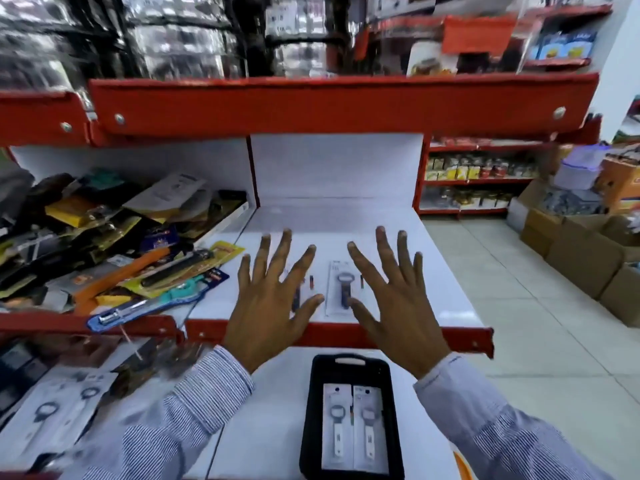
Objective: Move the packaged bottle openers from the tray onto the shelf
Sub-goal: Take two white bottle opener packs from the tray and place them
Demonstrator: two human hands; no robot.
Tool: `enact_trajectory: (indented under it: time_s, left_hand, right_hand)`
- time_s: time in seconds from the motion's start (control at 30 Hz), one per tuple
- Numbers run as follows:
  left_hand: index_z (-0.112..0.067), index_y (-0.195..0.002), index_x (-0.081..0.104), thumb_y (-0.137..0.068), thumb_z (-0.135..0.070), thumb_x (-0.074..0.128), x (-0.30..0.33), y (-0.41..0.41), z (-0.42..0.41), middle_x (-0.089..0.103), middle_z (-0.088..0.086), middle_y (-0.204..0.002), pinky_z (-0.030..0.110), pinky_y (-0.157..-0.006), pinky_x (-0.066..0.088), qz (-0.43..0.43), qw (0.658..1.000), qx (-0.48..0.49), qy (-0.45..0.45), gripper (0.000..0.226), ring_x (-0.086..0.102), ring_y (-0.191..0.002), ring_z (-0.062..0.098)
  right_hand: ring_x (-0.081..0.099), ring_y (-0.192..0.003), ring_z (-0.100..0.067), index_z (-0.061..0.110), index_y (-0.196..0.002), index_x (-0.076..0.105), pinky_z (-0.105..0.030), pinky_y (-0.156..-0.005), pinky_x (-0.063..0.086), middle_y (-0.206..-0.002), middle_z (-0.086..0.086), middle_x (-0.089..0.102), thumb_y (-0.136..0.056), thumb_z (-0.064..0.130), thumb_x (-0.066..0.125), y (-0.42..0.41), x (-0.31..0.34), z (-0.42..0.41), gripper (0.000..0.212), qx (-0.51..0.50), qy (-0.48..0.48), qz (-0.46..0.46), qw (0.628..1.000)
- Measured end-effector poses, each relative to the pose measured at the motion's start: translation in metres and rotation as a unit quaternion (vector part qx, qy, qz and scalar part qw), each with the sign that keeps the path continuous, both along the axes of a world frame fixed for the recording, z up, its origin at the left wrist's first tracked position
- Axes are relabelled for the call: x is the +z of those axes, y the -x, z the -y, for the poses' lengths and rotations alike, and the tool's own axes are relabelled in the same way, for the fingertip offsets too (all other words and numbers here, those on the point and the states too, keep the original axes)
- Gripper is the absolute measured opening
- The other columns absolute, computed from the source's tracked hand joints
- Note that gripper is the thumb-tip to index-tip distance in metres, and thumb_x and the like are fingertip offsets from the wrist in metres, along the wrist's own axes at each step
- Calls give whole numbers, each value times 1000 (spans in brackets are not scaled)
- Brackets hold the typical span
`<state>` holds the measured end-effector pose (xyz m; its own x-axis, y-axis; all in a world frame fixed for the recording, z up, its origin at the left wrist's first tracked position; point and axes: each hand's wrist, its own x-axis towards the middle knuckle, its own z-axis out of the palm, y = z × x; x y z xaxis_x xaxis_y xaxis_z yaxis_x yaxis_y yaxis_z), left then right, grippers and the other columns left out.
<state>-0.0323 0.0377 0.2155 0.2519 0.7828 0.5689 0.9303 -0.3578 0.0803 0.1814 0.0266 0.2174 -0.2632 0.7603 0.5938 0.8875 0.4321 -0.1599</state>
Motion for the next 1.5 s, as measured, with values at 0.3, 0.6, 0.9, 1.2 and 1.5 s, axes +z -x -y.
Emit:
enact_trajectory:
  time_s: [0.3, 0.6, 0.9, 1.2, 1.5]
  left_hand:
    - [-14, -114, 72, -85, -31, 68, -94, -9, 65, 67, 17, -125, 49, -98, 47, -7, 983, -141, -113, 34, 57, -122, 35]
    - [-14, -153, 23, -87, -36, 67, -212, -34, 19, 24, 12, -162, 41, -119, 33, -115, 909, -139, 375, 83, 31, -146, 33]
    - [1, -154, 6, -54, -43, 94, -253, -72, -70, 25, 24, -159, 43, -117, 36, -227, 821, -100, 515, 140, 31, -145, 38]
    - [-6, -135, 45, -54, -36, 95, -236, -69, -69, 42, 18, -138, 45, -97, 50, -190, 860, -77, 468, 99, 48, -125, 36]
    - [-22, -98, 69, -82, -3, 70, -156, -30, 22, 74, 4, -98, 29, -79, 55, 86, 913, -104, 384, 25, 69, -91, 23]
  right_hand:
    - [37, -141, -38, 14, -131, 61, -58, -114, 33, -146, -17, 47, -85, 6, 57, -39, -114, 52, 47, 72, -112, 41, 990]
    - [32, -145, -30, 12, -148, 35, -43, -116, 37, -156, -11, 36, -81, 21, 69, -38, -224, 18, 76, 22, 362, 126, 924]
    - [24, -146, -34, 3, -150, 22, -46, -124, 15, -158, -17, 25, -62, 58, 80, -23, -267, -72, 119, 6, 459, 353, 815]
    - [46, -124, -35, 4, -134, 44, -46, -105, 43, -135, -16, 48, -60, 48, 84, -18, -253, -77, 95, -17, 395, 313, 864]
    - [69, -89, -20, 26, -89, 73, -29, -79, 55, -93, 1, 75, -69, 11, 76, -24, -146, -3, 25, 2, 396, -19, 918]
